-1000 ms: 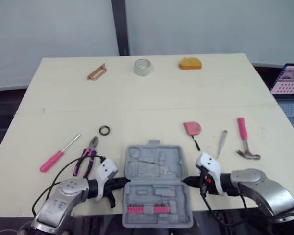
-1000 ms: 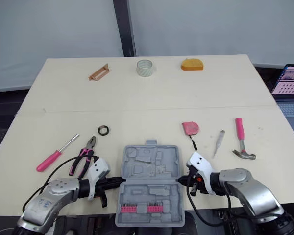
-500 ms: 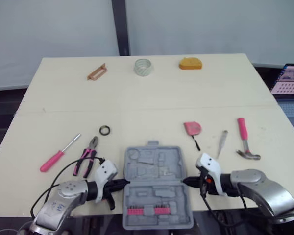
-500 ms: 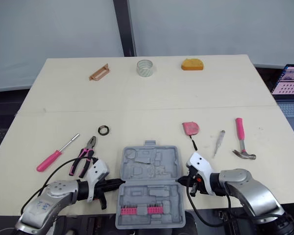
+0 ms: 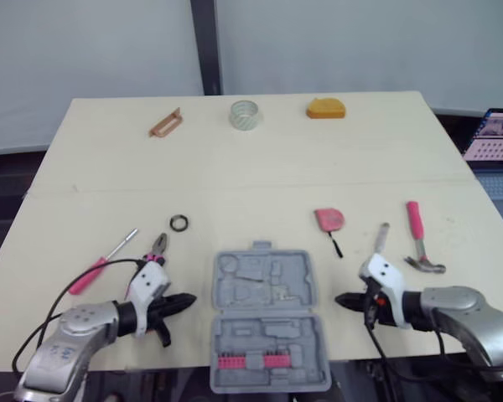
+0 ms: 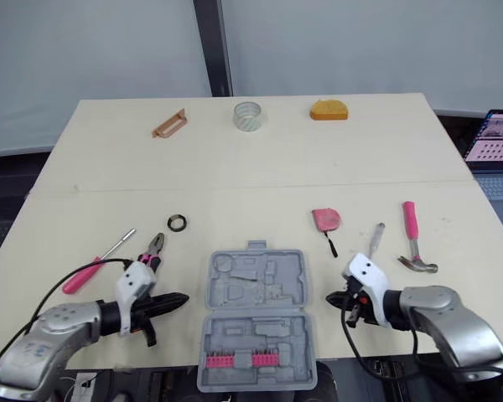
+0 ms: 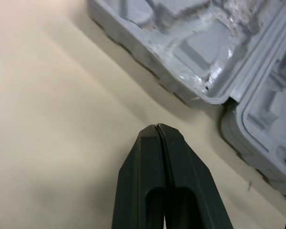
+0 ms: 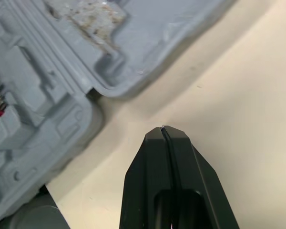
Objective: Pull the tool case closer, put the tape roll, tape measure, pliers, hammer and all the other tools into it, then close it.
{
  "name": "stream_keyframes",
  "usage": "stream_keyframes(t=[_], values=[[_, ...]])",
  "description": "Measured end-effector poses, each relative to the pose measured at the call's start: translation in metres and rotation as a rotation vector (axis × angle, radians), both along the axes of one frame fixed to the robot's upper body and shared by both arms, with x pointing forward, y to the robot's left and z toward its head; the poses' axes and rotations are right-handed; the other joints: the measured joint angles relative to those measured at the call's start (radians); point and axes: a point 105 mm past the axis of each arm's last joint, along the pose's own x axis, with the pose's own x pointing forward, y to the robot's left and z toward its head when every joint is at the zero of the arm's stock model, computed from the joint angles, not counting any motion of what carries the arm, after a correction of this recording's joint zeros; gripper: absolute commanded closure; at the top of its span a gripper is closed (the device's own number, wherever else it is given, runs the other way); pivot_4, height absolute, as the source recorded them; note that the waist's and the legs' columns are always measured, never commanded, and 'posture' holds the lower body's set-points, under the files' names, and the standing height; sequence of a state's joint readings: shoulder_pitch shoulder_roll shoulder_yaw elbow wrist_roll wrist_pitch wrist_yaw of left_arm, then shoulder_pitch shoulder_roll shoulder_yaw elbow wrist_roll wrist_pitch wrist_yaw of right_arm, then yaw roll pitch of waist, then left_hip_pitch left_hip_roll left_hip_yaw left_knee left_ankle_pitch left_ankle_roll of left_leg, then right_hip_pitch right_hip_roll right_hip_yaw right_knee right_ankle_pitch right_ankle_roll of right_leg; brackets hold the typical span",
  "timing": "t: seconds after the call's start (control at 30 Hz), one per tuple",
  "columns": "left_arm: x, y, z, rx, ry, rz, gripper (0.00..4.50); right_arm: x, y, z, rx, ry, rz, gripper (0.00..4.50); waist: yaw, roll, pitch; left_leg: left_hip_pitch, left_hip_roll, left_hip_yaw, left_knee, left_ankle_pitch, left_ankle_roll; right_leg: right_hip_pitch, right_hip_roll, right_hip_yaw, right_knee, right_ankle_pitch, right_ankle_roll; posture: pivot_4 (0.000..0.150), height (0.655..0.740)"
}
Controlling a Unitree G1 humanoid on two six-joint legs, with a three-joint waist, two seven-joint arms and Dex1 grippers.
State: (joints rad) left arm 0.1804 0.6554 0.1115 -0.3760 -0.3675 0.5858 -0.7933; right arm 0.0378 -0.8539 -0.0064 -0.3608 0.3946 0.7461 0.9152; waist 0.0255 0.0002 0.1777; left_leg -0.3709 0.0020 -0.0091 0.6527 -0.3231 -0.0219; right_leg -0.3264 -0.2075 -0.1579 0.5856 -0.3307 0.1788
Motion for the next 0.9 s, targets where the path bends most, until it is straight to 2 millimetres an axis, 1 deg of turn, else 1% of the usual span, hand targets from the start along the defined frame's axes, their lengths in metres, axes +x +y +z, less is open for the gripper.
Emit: stream_keyframes(t=[0.13,0.17,0.23,0.43,0.6,0.63,0.7,0.73,0.77,0.8,0.87,0.9], values=[[-0.010,0.007,0.040,-0.088,-0.115,-0.037,4.45,-0.010,-0.003,0.013,0.045,-0.027,0.011,4.50,0.001,0.000,0.000,0.000,0.000,0.000,0.000,0.000,0.000,0.000,0.000,0.000,-0.001,0.000,0.000,0.150,0.7400],[-0.015,0.009,0.048,-0.093,-0.142,-0.053,4.45,-0.014,-0.004,0.017,0.057,-0.037,0.017,4.50,0.001,0.000,0.000,0.000,0.000,0.000,0.000,0.000,0.000,0.001,0.000,0.000,0.000,0.000,0.000,0.150,0.7400],[-0.024,0.016,0.058,-0.096,-0.184,-0.072,4.45,-0.021,-0.005,0.024,0.077,-0.061,0.029,4.50,0.002,0.000,0.000,0.000,0.000,0.000,0.000,0.000,0.000,0.001,0.000,0.000,-0.001,0.000,0.000,0.150,0.7400],[-0.053,0.031,0.057,-0.088,-0.173,-0.064,4.45,-0.043,-0.014,0.042,0.112,-0.124,0.044,4.50,0.003,0.000,0.000,0.001,0.000,0.000,0.000,-0.001,0.001,0.002,0.000,0.000,-0.002,0.000,0.000,0.150,0.7400],[-0.072,0.040,0.054,-0.064,-0.176,-0.069,4.45,-0.058,-0.017,0.045,0.142,-0.108,0.043,4.50,0.003,-0.001,0.000,0.001,0.000,0.001,0.000,-0.001,0.001,0.002,0.000,0.000,-0.002,0.000,0.000,0.150,0.7400],[-0.075,0.043,0.053,-0.053,-0.174,-0.070,4.21,-0.059,-0.018,0.044,0.146,-0.106,0.040,4.50,0.003,-0.001,0.000,0.001,0.000,0.001,0.000,-0.001,0.001,0.002,0.000,0.000,-0.002,0.000,0.000,0.150,0.7400],[-0.079,0.047,0.048,-0.039,-0.166,-0.068,3.66,-0.061,-0.020,0.042,0.148,-0.092,0.033,3.98,0.004,-0.001,0.000,0.001,0.000,0.001,0.000,-0.001,0.002,0.002,0.000,0.000,-0.002,0.000,0.000,0.150,0.7400],[-0.081,0.050,0.045,-0.036,-0.157,-0.062,3.23,-0.061,-0.021,0.040,0.150,-0.090,0.028,3.72,0.003,-0.001,0.000,0.001,0.000,0.001,0.000,-0.002,0.002,0.002,0.000,0.000,-0.002,0.000,0.000,0.150,0.7400],[-0.085,0.051,0.042,-0.034,-0.148,-0.062,2.53,-0.062,-0.023,0.038,0.154,-0.082,0.015,3.04,0.003,-0.001,0.000,0.001,0.000,0.001,0.000,-0.002,0.002,0.002,0.000,0.000,-0.002,0.000,-0.001,0.150,0.7400],[-0.086,0.051,0.042,-0.034,-0.146,-0.063,2.23,-0.062,-0.024,0.037,0.155,-0.079,0.011,2.73,0.003,-0.001,0.000,0.001,0.000,0.001,0.000,-0.002,0.002,0.002,0.000,0.000,-0.002,0.000,-0.001,0.150,0.7400],[-0.089,0.055,0.038,-0.027,-0.140,-0.051,1.30,-0.064,-0.026,0.035,0.152,-0.073,0.007,1.79,0.003,-0.001,0.000,0.001,0.001,0.001,0.000,-0.002,0.002,0.002,0.000,0.000,-0.002,0.000,-0.001,0.150,0.7400],[-0.089,0.056,0.037,-0.024,-0.139,-0.048,0.74,-0.064,-0.026,0.035,0.150,-0.074,0.009,1.17,0.003,-0.001,0.000,0.001,0.001,0.001,0.000,-0.002,0.002,0.002,0.000,0.000,-0.002,0.000,-0.001,0.150,0.7400]])
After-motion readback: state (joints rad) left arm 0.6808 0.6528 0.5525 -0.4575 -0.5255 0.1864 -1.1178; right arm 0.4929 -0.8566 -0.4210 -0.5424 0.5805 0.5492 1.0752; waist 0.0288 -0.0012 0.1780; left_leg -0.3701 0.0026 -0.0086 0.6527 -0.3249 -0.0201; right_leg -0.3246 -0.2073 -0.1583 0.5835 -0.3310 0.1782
